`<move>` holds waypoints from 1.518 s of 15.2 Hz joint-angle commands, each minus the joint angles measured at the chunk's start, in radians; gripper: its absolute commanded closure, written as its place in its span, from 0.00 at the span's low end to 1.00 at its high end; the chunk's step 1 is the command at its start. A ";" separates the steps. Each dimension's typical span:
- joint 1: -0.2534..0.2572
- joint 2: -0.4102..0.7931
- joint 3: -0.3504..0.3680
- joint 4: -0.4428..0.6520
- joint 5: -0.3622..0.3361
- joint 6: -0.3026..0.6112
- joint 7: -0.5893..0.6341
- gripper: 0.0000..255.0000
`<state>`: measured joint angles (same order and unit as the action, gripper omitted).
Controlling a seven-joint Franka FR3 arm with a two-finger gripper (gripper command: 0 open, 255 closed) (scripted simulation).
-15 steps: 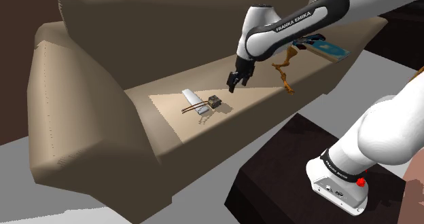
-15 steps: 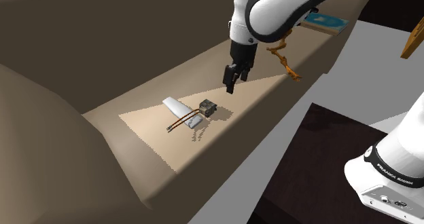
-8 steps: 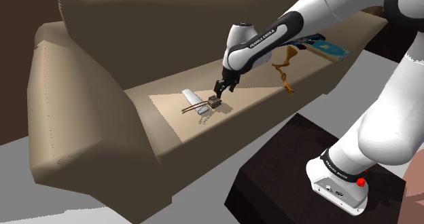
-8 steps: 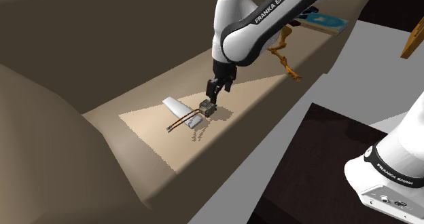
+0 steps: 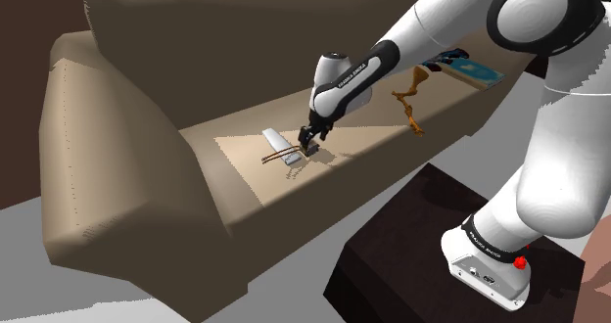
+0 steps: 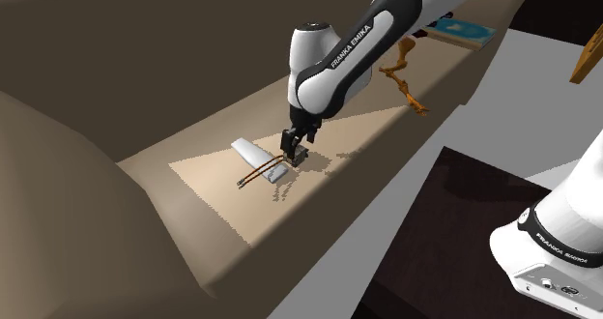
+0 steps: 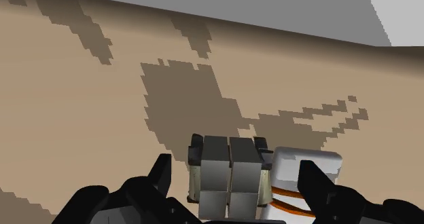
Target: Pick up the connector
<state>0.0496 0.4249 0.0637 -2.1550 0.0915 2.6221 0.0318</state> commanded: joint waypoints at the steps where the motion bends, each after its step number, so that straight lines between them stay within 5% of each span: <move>1: 0.001 0.026 0.000 0.002 0.000 0.025 -0.001 0.00; 5: 0.001 0.057 0.001 0.007 0.001 0.051 -0.003 0.00; 6: 0.001 0.057 0.001 0.008 0.001 0.050 -0.003 1.00; 23: 0.001 -0.037 0.000 -0.004 -0.001 -0.032 0.004 1.00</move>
<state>0.0512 0.4001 0.0638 -2.1597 0.0908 2.6031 0.0357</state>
